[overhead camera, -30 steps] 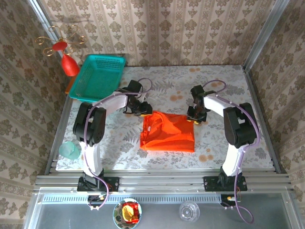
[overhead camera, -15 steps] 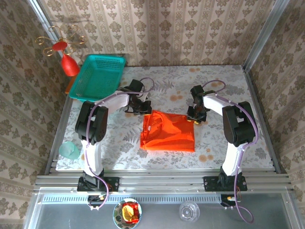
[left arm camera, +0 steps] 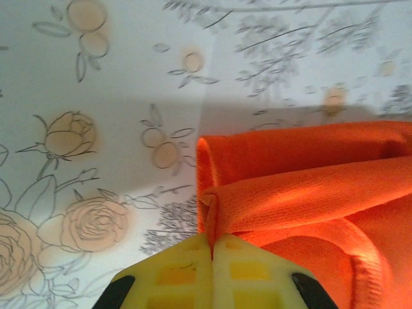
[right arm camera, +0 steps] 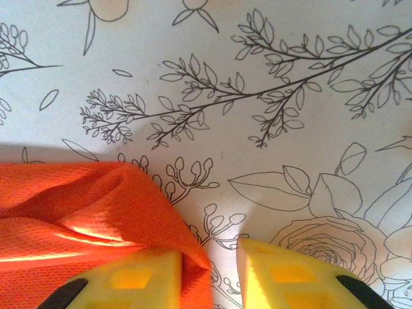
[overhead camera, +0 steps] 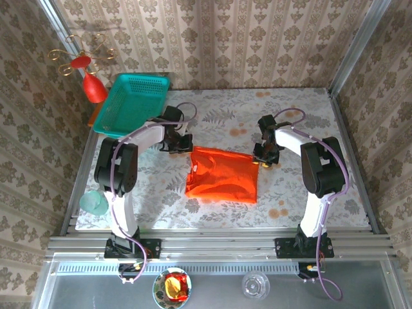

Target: Fold the inside-out t-shirt

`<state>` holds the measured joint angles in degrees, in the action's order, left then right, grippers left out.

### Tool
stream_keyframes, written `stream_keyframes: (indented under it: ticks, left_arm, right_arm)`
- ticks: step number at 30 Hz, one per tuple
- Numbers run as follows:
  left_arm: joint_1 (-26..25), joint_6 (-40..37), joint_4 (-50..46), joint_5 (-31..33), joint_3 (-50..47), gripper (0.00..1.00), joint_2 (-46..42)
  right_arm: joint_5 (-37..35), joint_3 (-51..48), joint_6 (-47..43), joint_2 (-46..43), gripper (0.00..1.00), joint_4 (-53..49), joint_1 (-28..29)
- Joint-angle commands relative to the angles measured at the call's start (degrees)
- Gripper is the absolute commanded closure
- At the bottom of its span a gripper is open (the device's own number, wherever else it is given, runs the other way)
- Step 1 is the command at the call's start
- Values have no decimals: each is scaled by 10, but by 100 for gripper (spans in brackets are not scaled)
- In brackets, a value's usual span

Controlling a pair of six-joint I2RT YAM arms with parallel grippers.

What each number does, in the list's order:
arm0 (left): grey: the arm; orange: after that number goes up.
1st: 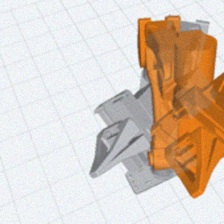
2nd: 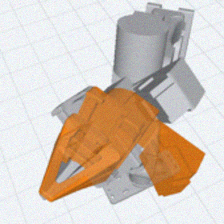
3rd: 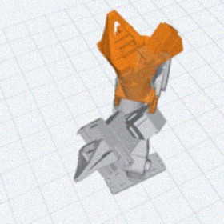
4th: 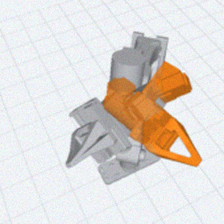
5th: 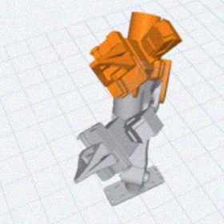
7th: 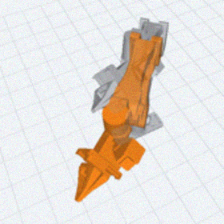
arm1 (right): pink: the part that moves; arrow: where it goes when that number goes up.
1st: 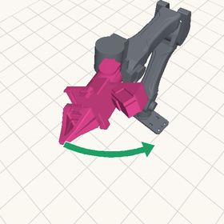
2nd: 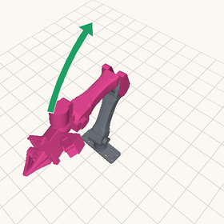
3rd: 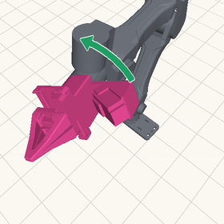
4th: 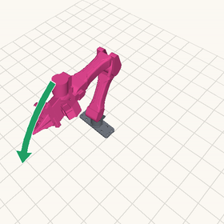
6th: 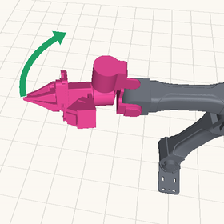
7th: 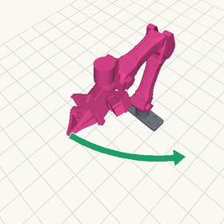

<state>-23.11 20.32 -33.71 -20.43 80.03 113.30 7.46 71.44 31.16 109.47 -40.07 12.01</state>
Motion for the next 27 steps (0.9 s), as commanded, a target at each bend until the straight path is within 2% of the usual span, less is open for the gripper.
stream_keyframes:
  ticks: [1, 5, 9, 12, 16, 20, 24, 27]
  left_arm:
    - [5, -25, -28, 47, 20, 97, 32]
    - [5, -23, -31, 46, 40, 88, 38]
    - [3, -21, -44, 58, 42, 75, -14]
    - [-3, -22, -62, 65, 35, 72, -66]
    - [-40, -20, -84, 63, 14, 72, -119]
    - [-101, -6, -89, 38, -28, 74, -149]
    - [-161, 0, -71, 8, -73, 79, -151]
    - [-182, 9, -51, -9, -117, 84, -135]
  right_arm:
    - [-24, -3, -12, 15, 71, -5, -8]
    - [-14, 3, -14, 17, 70, -9, -8]
    - [7, 6, -12, -29, 67, -10, -6]
    - [11, 10, -10, -73, 65, -25, -4]
    - [20, 4, -3, -123, 64, -40, 7]
    - [112, -37, 17, -158, 65, -6, 28]
    - [215, -82, 32, -161, 65, 34, 73]
    - [236, -115, 38, -152, 65, 61, 102]
